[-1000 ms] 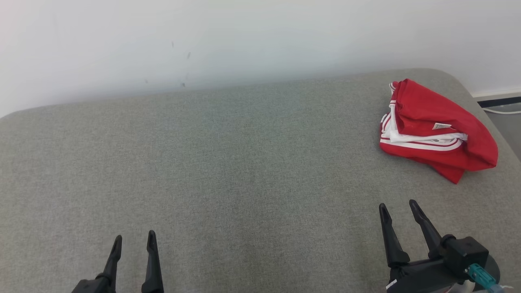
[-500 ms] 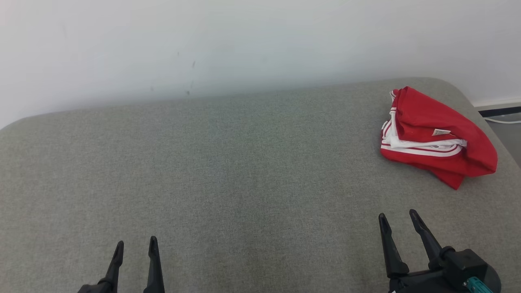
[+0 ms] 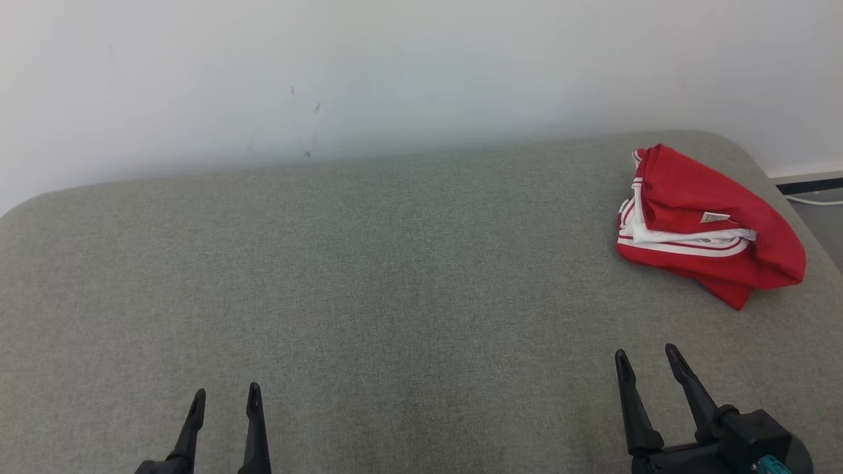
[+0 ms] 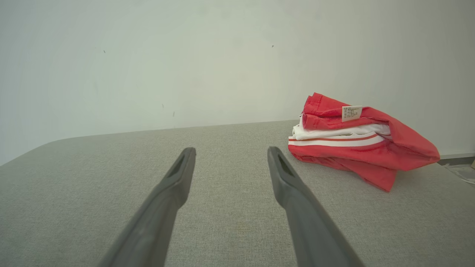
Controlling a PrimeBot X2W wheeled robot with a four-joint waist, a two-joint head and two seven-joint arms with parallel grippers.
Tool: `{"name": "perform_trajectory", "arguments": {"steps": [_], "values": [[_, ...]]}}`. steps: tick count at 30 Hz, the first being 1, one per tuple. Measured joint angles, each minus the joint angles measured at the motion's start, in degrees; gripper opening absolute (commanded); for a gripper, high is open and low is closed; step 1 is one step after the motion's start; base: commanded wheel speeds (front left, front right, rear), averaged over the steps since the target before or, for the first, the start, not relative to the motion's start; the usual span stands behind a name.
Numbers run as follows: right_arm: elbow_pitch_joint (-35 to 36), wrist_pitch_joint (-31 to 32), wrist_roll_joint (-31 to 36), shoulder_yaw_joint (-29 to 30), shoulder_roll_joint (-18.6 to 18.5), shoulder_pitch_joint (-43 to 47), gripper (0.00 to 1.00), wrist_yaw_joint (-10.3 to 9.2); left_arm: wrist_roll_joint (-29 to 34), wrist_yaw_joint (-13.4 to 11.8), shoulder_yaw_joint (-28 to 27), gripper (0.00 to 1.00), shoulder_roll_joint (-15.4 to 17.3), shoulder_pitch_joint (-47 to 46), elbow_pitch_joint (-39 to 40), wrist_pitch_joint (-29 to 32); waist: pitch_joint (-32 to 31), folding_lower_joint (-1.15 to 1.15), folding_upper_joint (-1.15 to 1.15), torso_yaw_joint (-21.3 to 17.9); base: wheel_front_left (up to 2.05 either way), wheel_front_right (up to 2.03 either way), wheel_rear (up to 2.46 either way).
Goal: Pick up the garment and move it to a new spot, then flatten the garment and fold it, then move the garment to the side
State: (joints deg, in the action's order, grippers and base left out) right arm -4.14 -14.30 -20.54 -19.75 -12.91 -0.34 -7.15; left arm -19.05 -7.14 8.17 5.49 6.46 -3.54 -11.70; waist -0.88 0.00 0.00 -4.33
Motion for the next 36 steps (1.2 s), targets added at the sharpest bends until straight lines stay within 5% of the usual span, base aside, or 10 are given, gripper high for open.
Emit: {"name": "perform_trajectory", "arguments": {"steps": [2, 3, 13, 36], "values": [[0.02, 0.00, 0.08, 0.10, 0.03, 0.03, 1.00, 0.00, 0.71, -0.01, 0.13, 1.00, 0.02, 0.01, 0.00, 0.00, -0.04, 0.00, 0.00, 0.09, 0.00, 0.00, 0.00], [0.04, 0.00, 0.35, 0.20, 0.05, 0.04, 0.00, 0.00, 0.91, 0.00, 0.19, 0.00, 0.04, 0.03, 0.03, 0.00, -0.05, 0.00, 0.00, 0.14, 0.00, 0.00, 0.00], [-3.45, 0.69, -0.92, 0.36, 1.30, 1.99, 0.00, 0.22, 0.07, 0.54, -0.01, 0.00, -0.36, 0.89, -3.43, 0.60, -0.03, 0.00, 0.00, 0.29, 0.00, 0.00, 0.00], [-5.61, 6.19, -18.90, 7.30, 3.54, 0.83, 0.00, 3.70, -18.57, 3.69, -3.58, 0.00, -1.09, -1.13, -5.72, 5.58, 0.24, 0.00, 0.00, 1.38, 0.00, 0.00, 0.00]]}}
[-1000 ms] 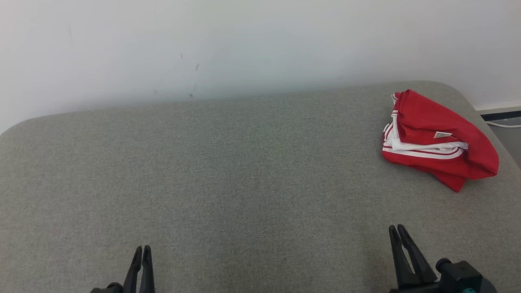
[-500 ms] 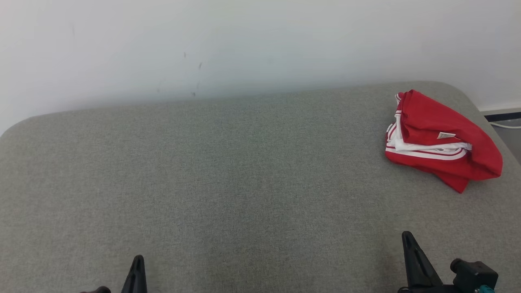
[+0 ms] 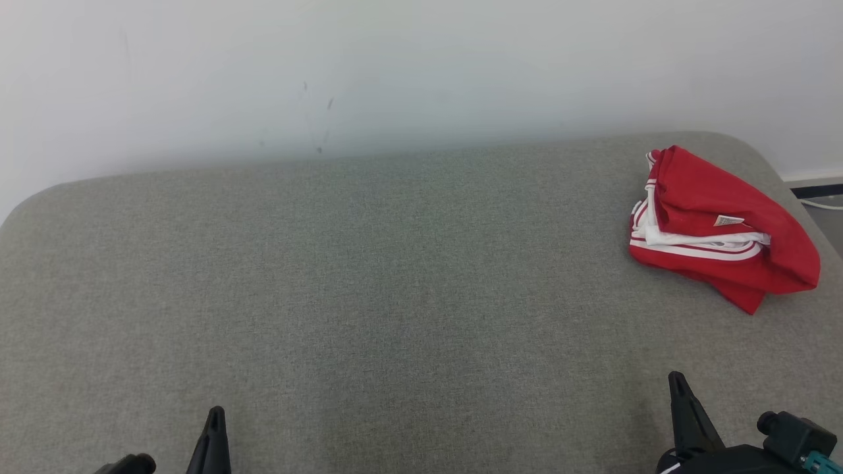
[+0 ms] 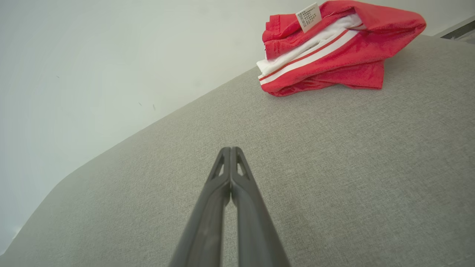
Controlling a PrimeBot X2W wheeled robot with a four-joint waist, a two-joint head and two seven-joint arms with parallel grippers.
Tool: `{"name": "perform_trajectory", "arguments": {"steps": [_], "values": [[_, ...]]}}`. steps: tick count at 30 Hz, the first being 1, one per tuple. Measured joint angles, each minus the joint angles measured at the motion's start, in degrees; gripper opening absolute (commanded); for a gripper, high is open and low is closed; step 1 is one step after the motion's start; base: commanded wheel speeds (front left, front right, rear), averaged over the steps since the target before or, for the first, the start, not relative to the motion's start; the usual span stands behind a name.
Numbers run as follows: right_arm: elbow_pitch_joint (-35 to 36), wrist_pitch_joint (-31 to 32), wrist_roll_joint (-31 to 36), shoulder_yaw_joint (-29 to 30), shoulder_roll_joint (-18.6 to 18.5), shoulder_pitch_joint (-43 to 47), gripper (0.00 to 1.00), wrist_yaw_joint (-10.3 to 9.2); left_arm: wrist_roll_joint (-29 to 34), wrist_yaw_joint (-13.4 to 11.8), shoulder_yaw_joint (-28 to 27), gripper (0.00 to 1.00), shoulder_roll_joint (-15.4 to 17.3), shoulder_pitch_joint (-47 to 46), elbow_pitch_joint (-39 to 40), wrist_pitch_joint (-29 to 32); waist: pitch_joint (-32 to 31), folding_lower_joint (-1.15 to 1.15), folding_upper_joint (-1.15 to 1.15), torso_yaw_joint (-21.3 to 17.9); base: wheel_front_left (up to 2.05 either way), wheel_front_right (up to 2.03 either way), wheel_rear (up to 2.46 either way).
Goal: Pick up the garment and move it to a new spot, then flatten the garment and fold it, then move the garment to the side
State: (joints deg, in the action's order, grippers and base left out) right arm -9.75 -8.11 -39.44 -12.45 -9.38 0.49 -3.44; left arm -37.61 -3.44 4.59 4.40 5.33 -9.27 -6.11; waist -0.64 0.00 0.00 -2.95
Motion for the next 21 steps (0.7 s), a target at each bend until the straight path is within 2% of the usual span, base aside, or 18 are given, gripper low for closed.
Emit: {"name": "perform_trajectory", "arguments": {"steps": [21], "values": [[-2.11, 4.55, -15.39, 6.02, 2.01, -1.38, 0.00, 2.97, -16.15, 3.02, -2.80, 0.00, -0.55, -2.93, -2.11, 3.83, 0.22, 0.00, 0.00, 0.87, 0.00, 0.00, 0.00]]}}
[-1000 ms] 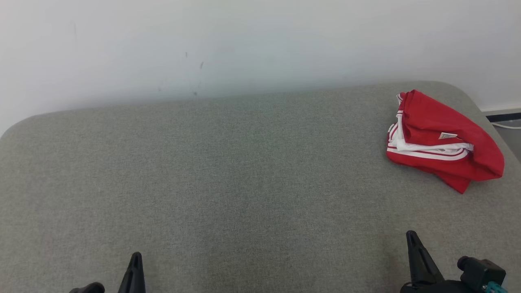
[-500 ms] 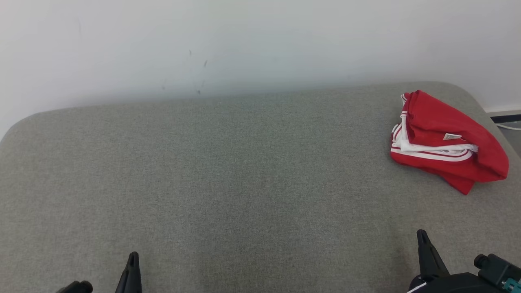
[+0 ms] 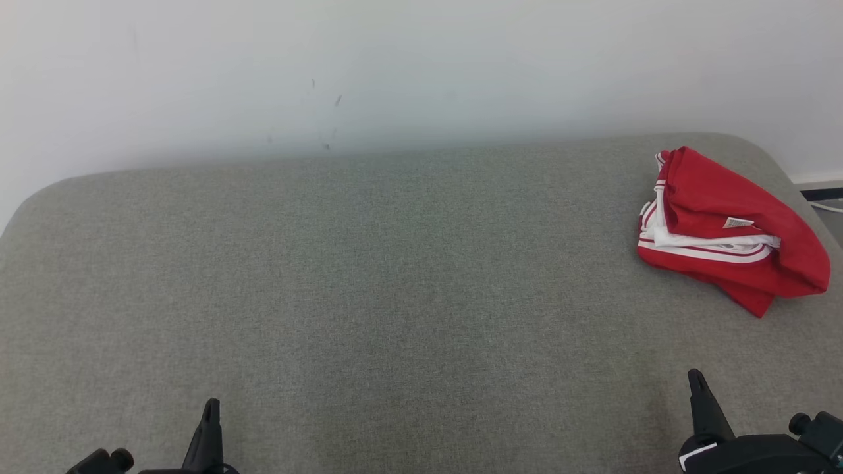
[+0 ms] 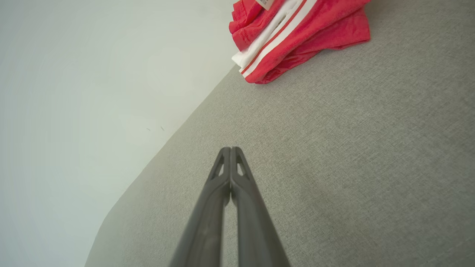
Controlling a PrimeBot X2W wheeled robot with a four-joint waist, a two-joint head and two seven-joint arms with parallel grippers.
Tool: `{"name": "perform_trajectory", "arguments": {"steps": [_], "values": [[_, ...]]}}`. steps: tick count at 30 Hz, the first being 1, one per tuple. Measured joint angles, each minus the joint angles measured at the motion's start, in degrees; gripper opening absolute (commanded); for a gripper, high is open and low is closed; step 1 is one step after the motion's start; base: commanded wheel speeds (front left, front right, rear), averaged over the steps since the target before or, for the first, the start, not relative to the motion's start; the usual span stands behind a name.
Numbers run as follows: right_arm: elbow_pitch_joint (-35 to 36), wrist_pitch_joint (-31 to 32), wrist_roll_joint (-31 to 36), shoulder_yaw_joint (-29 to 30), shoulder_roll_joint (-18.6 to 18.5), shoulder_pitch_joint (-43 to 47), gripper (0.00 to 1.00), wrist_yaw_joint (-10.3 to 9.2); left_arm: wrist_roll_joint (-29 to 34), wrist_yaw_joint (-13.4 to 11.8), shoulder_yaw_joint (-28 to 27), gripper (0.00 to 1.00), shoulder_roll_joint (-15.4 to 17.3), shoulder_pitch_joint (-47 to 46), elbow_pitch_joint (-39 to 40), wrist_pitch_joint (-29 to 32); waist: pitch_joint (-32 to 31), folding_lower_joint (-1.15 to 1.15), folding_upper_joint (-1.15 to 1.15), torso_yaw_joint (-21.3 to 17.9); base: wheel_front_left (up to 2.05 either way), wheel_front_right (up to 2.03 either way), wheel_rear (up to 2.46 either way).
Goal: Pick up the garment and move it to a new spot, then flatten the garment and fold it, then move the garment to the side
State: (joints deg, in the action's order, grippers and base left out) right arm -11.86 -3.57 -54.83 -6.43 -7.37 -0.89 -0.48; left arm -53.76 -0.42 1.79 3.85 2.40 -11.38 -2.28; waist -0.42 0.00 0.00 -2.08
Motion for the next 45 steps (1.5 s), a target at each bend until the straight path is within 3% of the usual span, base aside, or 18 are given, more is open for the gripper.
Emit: {"name": "perform_trajectory", "arguments": {"steps": [45], "values": [[-4.59, 8.66, -32.04, 12.22, 4.16, -3.36, 0.00, 6.35, -32.62, 6.51, -6.13, 0.00, -1.14, -5.97, -4.76, 7.64, 0.46, 0.00, 0.00, 1.82, 0.00, 0.00, 0.00]]}}
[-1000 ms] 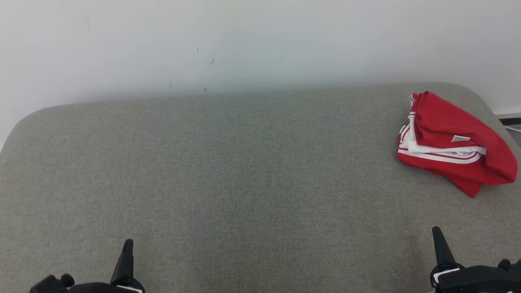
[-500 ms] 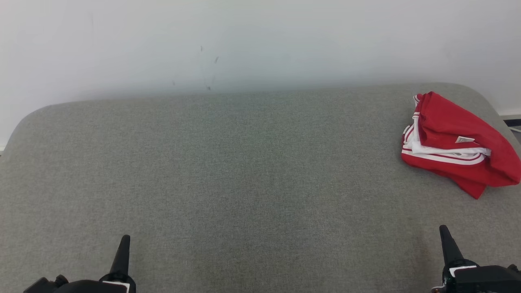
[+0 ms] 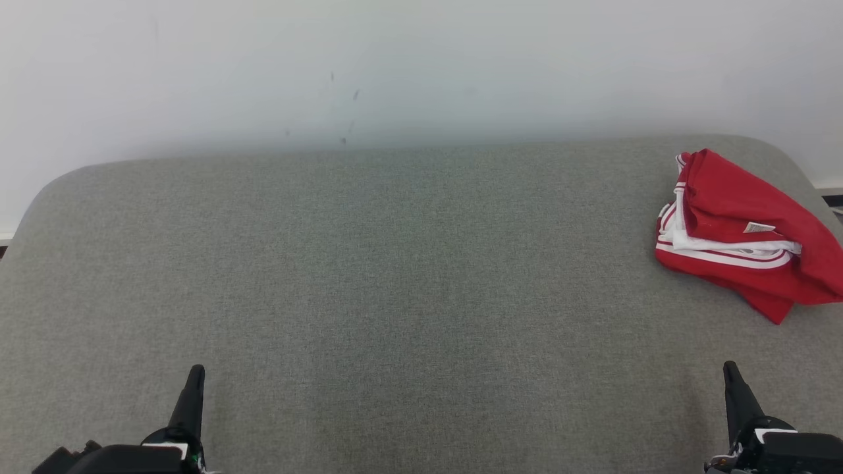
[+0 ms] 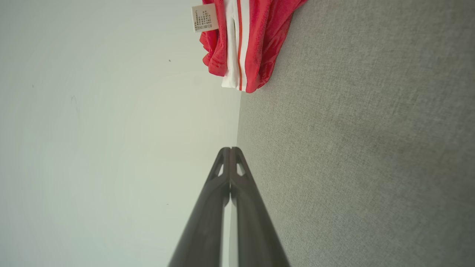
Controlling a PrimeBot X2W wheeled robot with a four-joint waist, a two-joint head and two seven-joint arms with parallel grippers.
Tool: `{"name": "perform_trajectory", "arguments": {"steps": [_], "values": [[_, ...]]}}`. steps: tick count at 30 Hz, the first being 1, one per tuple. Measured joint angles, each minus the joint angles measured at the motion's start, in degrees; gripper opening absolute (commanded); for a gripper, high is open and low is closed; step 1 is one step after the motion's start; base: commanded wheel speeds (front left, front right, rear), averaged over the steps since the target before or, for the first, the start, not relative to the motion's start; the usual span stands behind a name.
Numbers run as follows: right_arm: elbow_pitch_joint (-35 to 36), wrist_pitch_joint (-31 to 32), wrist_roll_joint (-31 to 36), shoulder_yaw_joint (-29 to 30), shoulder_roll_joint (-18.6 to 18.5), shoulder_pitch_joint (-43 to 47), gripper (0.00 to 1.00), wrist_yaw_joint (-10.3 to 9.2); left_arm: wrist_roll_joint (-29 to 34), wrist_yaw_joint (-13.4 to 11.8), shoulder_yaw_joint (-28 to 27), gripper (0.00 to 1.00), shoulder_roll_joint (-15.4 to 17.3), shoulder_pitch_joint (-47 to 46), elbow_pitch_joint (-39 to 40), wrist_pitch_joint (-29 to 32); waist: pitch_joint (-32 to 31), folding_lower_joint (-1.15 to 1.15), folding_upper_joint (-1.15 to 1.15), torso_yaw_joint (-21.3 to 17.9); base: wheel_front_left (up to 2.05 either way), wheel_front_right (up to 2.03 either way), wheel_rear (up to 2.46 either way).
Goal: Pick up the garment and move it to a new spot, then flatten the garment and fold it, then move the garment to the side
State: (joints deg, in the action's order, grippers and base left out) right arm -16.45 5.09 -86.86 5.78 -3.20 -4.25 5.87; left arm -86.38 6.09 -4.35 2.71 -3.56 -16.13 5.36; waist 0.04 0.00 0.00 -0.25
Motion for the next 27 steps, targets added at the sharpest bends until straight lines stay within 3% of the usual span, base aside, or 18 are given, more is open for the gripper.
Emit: {"name": "perform_trajectory", "arguments": {"steps": [8, 27], "values": [[-0.64, 1.41, -4.49, 1.80, 0.64, -1.01, 0.00, 0.87, -5.12, 0.98, -0.82, 0.00, -0.22, -1.03, -0.57, 1.13, 0.07, 0.00, 0.00, 0.25, 0.00, 0.00, 0.00], [-0.65, 1.41, -4.56, 1.85, 0.68, -1.05, 0.00, 0.94, -5.32, 0.98, -0.83, 0.00, -0.29, -1.03, -0.63, 1.13, 0.06, 0.00, 0.00, 0.25, 0.00, 0.00, 0.00]]}}
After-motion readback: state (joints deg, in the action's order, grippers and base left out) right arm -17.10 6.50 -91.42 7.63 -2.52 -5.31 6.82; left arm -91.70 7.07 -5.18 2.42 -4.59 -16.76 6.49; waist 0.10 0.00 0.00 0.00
